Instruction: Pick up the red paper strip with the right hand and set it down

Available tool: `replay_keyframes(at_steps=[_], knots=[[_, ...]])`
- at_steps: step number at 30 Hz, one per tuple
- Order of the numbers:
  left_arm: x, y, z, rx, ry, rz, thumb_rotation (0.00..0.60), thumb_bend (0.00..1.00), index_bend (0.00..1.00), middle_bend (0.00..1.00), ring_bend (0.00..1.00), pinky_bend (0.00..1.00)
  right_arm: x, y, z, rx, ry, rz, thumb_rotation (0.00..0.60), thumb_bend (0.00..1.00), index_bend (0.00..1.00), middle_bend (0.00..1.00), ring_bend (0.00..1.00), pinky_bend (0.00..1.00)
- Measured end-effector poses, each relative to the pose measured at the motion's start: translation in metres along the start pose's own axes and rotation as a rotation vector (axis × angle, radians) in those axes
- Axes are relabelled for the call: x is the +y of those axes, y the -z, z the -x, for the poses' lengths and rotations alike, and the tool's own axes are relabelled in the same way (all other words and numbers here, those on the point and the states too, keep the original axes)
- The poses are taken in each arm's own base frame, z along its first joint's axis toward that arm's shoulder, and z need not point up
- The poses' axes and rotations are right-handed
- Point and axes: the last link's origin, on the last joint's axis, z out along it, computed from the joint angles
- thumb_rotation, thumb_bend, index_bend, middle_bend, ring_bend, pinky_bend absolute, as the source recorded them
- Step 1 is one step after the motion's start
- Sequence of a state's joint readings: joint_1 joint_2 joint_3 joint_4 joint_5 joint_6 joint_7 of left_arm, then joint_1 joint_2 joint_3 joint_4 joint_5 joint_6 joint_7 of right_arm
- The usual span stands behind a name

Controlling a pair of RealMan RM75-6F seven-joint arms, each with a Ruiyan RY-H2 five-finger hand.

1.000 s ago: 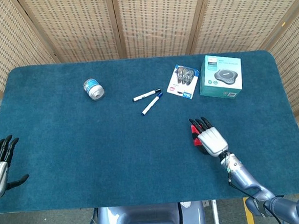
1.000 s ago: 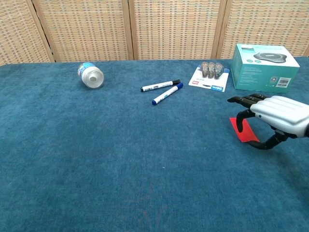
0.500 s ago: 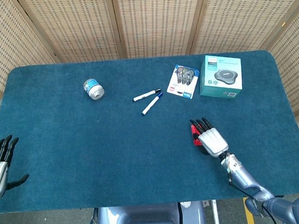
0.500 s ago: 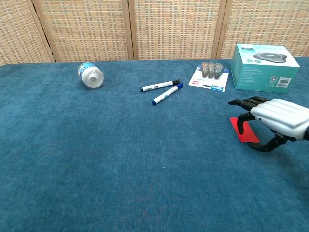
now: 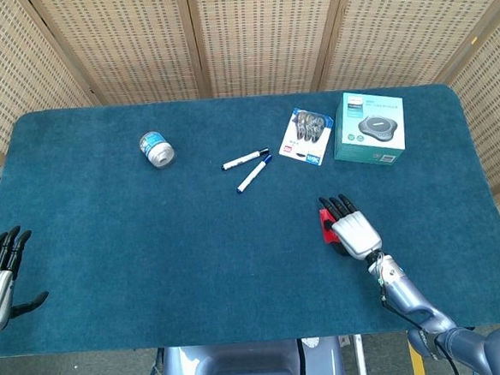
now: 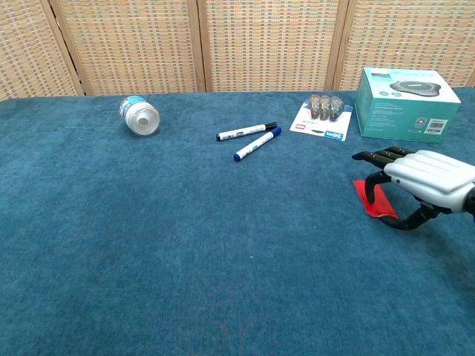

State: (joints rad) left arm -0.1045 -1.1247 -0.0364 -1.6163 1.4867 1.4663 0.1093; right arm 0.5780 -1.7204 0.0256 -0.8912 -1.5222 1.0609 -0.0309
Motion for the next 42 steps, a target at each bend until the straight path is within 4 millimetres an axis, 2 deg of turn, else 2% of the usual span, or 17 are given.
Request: replay_keyframes(at_steps=[9,19,30,36,42], knots=[[0.000,0.000,0.000,0.000,0.000,0.000,0.600,0.00,0.00,0.00,0.00,0.00,0.001,0.000,0.000,-0.005,0.002,0.001,0.600,0.44,0.53,0.00,0.00,0.00],[0.000,0.000,0.000,0.000,0.000,0.000,0.600,0.00,0.00,0.00,0.00,0.00,0.001,-0.001,0.001,-0.015,0.001,-0.002,0.600,0.51,0.56,0.00,0.00,0.00],[0.000,0.000,0.000,0.000,0.000,0.001,0.600,0.00,0.00,0.00,0.00,0.00,-0.001,-0.004,-0.001,-0.009,-0.014,-0.011,0.600,0.52,0.65,0.00,0.00,0.00],[0.000,0.000,0.000,0.000,-0.001,0.002,0.600,0.00,0.00,0.00,0.00,0.00,0.002,-0.021,-0.019,0.043,0.004,-0.010,0.600,0.52,0.69,0.00,0.00,0.00],[0.000,0.000,0.000,0.000,0.000,0.001,0.600,0.00,0.00,0.00,0.00,0.00,0.014,-0.057,-0.055,0.117,0.054,0.042,0.600,0.52,0.71,0.00,0.00,0.00]])
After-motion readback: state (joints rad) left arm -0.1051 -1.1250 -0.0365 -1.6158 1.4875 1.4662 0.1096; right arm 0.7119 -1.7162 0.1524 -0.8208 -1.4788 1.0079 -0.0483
